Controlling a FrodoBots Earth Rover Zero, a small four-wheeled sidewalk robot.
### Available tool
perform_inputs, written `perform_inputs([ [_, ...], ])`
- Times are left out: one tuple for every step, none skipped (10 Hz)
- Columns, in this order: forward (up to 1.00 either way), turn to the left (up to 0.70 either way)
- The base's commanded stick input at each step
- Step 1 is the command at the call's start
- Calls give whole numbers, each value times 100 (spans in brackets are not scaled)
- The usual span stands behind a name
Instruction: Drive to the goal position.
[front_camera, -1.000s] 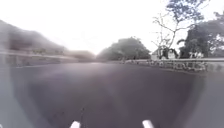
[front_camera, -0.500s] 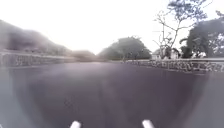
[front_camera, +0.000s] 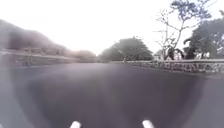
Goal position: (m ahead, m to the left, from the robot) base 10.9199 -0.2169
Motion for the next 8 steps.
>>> perform_inputs([
  [70, 0],
  [70, 0],
  [70, 0],
  [70, 0],
  [70, 0],
  [70, 0],
  [70, 0],
  [70, 0],
])
